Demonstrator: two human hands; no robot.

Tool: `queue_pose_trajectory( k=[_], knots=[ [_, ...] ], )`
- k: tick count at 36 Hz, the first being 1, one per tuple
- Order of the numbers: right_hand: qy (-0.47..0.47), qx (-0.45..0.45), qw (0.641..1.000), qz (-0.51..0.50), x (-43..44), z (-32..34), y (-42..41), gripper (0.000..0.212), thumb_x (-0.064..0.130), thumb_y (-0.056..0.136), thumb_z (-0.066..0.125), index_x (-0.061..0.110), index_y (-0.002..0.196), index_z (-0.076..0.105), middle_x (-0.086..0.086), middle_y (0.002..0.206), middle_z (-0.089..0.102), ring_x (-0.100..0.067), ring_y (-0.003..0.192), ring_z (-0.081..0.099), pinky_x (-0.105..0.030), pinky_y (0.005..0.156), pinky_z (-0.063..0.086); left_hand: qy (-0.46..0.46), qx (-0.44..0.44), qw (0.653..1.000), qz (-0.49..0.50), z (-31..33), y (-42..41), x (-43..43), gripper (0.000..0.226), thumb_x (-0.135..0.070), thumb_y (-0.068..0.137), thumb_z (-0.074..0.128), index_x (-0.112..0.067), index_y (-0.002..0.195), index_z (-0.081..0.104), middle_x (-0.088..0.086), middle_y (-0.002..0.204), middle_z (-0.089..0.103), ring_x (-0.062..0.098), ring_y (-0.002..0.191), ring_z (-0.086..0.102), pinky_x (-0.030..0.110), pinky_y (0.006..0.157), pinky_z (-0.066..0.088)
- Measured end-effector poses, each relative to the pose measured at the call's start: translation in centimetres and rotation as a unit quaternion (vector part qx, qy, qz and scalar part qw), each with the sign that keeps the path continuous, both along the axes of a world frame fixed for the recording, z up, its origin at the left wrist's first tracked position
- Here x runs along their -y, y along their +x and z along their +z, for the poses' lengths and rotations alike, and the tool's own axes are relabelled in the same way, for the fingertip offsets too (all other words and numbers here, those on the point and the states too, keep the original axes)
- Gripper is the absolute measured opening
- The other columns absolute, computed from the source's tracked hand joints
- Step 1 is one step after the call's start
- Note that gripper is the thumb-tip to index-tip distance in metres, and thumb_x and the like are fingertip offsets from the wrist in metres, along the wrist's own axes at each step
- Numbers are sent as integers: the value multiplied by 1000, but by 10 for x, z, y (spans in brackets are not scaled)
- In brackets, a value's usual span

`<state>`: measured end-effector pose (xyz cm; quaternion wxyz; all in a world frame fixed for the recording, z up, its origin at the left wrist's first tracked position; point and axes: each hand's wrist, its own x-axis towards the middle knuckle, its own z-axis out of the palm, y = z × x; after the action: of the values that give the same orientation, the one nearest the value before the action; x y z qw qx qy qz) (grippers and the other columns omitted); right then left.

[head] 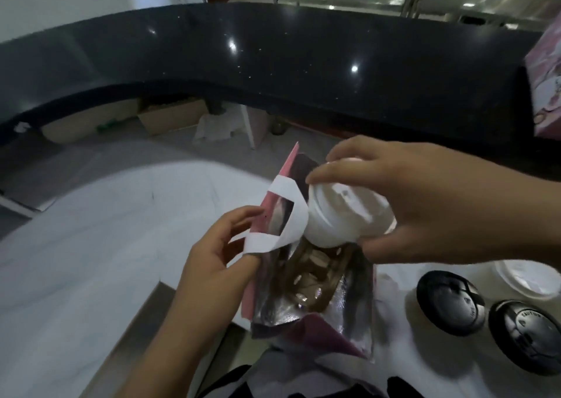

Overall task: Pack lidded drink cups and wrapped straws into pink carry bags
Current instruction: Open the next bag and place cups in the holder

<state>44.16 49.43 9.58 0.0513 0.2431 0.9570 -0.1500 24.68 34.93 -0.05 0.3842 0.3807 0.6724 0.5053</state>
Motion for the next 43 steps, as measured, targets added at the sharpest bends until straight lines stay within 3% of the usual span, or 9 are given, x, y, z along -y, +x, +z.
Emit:
queue_pose_trajectory(
  k=[4, 8, 12, 16, 19, 26, 32, 37, 43],
  knots=[
    [-16, 54, 998, 30, -6, -22, -22, 83, 46, 70, 73, 55, 140, 28, 26, 139, 31, -6, 112, 51, -31, 87, 51, -6, 57, 998, 34, -5, -2, 11, 42, -5, 94, 62, -44, 111, 67, -27, 104, 69, -4, 90, 68, 23, 67, 59],
    [45, 88, 991, 91, -6, -50, -40, 78, 31, 74, 70, 48, 142, 34, 17, 140, 39, -12, 127, 41, -33, 96, 46, -2, 63, 997, 34, -9, -10, 18, 42, -10, 94, 63, -49, 110, 68, -22, 108, 70, 4, 95, 69, 33, 76, 61],
    [140, 122, 972, 144, 1, -68, -48, 74, 25, 78, 66, 41, 143, 34, 8, 147, 39, -22, 131, 32, -33, 95, 45, 22, 42, 998, 47, -13, -19, 20, 49, -1, 94, 60, -48, 108, 69, -21, 102, 72, 2, 92, 69, 19, 70, 55],
    [127, 172, 964, 159, 9, -82, -49, 69, 27, 82, 65, 37, 143, 34, 1, 148, 37, -26, 132, 30, -40, 94, 49, 21, 58, 996, 66, -20, -25, 20, 59, 4, 94, 57, -49, 121, 62, -26, 102, 70, -1, 94, 68, 27, 79, 59],
    [119, 198, 963, 138, 3, -91, -52, 70, 23, 83, 62, 36, 144, 31, 1, 148, 35, -25, 132, 29, -39, 93, 50, 33, 53, 996, 62, -20, -26, 19, 57, 5, 93, 57, -46, 117, 63, -31, 103, 67, -6, 96, 66, 20, 76, 56],
    [113, 203, 968, 92, -15, -113, -57, 79, 22, 83, 66, 37, 150, 27, 1, 155, 29, -25, 139, 26, -38, 100, 47, 43, 56, 996, 57, -20, -31, 22, 47, 4, 93, 57, -40, 103, 68, -22, 112, 68, 11, 98, 70, 42, 80, 61],
    [90, 170, 976, 106, -27, -123, -55, 71, 15, 83, 66, 35, 145, 39, 4, 149, 38, -23, 132, 32, -33, 104, 41, 35, 66, 995, 60, -24, -34, 23, 45, 3, 93, 59, -40, 103, 69, -24, 110, 68, 10, 94, 70, 26, 70, 57],
    [48, 168, 975, 135, -33, -123, -54, 75, 18, 82, 73, 41, 144, 37, 10, 154, 29, -15, 139, 20, -30, 110, 34, 27, 67, 996, 58, -22, -33, 23, 45, 1, 94, 58, -42, 103, 70, -26, 110, 67, 9, 94, 70, 38, 75, 62],
    [31, 160, 969, 186, -24, -129, -57, 77, 10, 83, 69, 42, 145, 35, 11, 159, 21, -19, 145, 15, -36, 106, 42, 22, 71, 996, 49, -22, -30, 23, 42, -2, 95, 59, -43, 102, 69, -33, 105, 65, 1, 94, 68, 33, 71, 63]
  ],
)
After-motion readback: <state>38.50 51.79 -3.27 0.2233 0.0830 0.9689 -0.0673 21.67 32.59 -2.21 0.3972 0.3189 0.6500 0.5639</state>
